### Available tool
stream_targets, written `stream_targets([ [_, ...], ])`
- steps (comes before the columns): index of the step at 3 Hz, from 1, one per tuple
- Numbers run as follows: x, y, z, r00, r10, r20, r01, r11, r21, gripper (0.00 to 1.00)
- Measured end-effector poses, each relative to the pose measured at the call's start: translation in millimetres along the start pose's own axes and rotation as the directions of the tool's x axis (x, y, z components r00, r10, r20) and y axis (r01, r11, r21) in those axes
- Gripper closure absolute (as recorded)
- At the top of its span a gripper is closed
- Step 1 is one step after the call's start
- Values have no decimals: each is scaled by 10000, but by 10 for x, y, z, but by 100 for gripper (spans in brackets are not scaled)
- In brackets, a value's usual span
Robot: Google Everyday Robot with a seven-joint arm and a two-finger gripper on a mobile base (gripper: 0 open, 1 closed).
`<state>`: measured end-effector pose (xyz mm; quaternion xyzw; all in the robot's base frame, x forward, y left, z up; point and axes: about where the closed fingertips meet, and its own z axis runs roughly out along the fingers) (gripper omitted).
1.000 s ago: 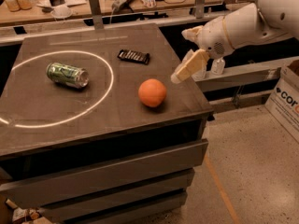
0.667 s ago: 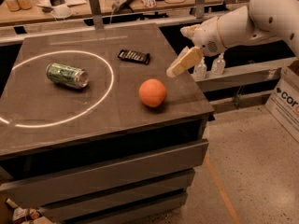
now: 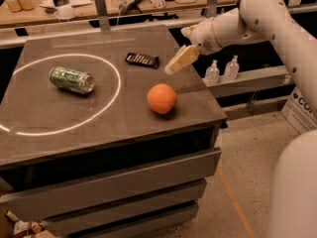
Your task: Move rxbar chocolate near green can
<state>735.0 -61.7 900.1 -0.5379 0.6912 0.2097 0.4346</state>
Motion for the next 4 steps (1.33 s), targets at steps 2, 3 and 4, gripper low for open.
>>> stream_targets([
  [2, 82, -43, 633, 9993, 37, -375, -56, 9986, -520, 0],
  [3, 81, -114, 819, 9999, 121, -57, -125, 9979, -630, 0],
  [4, 49, -174, 991, 9993, 232, 282, -207, 9963, -834, 17],
])
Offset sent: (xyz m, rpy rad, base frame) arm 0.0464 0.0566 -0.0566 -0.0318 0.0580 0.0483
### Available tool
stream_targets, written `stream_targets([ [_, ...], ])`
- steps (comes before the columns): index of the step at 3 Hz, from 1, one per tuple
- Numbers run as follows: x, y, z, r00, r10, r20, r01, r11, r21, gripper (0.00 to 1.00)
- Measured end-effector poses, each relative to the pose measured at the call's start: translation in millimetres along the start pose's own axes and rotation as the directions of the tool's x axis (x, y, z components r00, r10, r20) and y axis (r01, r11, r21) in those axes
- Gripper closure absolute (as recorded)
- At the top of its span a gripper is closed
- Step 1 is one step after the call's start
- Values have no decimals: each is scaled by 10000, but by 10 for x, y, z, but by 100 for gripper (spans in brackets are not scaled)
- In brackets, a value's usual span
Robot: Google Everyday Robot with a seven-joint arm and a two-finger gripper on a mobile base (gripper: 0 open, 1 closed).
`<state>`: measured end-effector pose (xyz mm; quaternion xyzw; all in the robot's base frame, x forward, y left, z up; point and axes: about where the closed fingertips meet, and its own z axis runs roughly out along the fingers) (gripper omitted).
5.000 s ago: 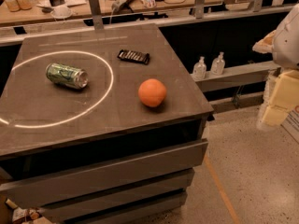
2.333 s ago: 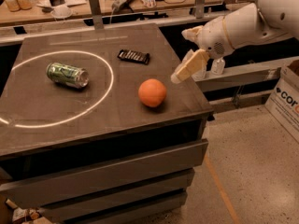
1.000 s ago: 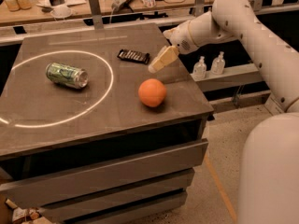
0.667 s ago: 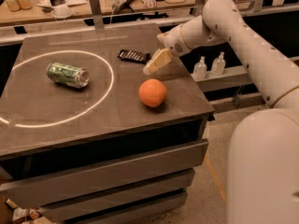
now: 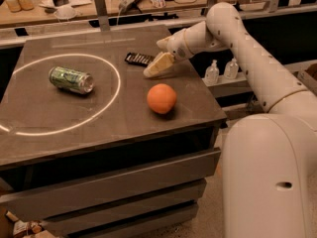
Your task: Move rxbar chocolate near green can
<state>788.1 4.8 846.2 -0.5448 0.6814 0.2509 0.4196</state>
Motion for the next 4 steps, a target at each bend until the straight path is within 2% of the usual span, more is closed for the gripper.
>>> stream_targets([
  [1, 23, -14, 93, 9998, 173, 4, -173, 9996, -241, 39],
  [2, 31, 33, 194, 9987, 427, -267, -446, 9962, -749, 71],
  [3, -33, 92, 234, 9989, 334, -327, -369, 9928, -1137, 94],
  [4, -237, 239, 266, 9996, -223, -177, 188, 9839, -1776, 100],
])
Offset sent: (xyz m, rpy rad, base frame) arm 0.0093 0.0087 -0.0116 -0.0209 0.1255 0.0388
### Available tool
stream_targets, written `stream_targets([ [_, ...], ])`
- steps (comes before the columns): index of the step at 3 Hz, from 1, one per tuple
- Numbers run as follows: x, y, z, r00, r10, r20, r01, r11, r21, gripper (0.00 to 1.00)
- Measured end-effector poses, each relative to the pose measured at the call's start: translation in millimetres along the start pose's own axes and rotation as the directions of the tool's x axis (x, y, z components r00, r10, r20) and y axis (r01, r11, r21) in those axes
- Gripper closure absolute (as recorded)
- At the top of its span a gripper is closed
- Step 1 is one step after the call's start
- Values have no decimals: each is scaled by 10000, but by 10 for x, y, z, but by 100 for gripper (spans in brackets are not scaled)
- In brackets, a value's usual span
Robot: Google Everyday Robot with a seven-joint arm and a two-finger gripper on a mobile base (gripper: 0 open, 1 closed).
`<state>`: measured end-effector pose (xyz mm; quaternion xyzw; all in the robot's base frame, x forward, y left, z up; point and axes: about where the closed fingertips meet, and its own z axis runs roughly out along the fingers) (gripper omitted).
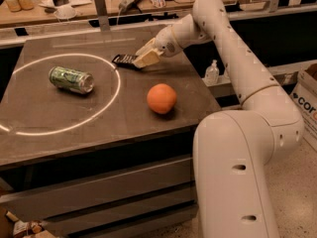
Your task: Move rxbar chocolate near green can
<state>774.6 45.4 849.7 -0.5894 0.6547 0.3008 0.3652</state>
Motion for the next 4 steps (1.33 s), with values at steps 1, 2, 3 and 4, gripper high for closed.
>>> stream_targets([
  [1, -244, 269, 61, 9975, -704, -33, 697, 9928, -974, 100],
  [2, -317, 546, 75, 9932, -1126, -289, 1049, 9751, -1952, 100],
  [3, -320, 757, 99, 9908, -1306, -349, 1161, 9546, -2742, 87],
  [4, -295, 888, 85, 9912, -1255, -416, 1061, 9427, -3162, 64],
])
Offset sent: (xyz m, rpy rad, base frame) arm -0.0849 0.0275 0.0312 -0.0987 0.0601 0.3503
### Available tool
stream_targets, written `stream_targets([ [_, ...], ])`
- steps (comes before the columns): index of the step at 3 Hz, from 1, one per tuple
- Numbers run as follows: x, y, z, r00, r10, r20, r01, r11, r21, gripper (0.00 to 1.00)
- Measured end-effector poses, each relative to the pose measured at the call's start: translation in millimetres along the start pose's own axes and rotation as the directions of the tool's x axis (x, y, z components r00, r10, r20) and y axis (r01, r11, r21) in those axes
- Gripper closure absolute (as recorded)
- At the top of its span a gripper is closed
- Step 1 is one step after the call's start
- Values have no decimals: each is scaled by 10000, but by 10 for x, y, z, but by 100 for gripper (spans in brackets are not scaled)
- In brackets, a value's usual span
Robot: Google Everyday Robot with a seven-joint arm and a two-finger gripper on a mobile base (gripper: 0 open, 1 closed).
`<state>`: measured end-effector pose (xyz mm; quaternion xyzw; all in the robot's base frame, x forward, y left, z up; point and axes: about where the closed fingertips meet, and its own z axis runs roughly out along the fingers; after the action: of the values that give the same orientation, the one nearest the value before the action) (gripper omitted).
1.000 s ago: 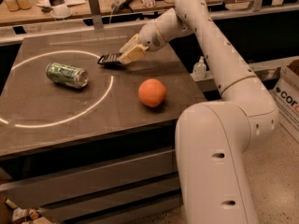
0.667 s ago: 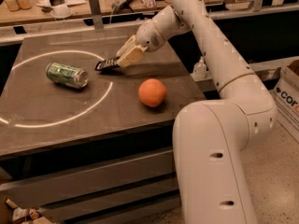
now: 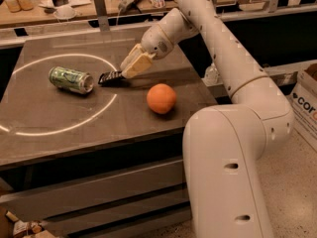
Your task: Move rxbar chocolate near green can
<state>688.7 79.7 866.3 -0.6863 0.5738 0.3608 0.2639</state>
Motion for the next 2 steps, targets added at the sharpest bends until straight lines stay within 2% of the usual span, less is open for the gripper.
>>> stream_targets([
  [2, 13, 111, 53, 9996, 182, -232, -188, 9994, -277, 17],
])
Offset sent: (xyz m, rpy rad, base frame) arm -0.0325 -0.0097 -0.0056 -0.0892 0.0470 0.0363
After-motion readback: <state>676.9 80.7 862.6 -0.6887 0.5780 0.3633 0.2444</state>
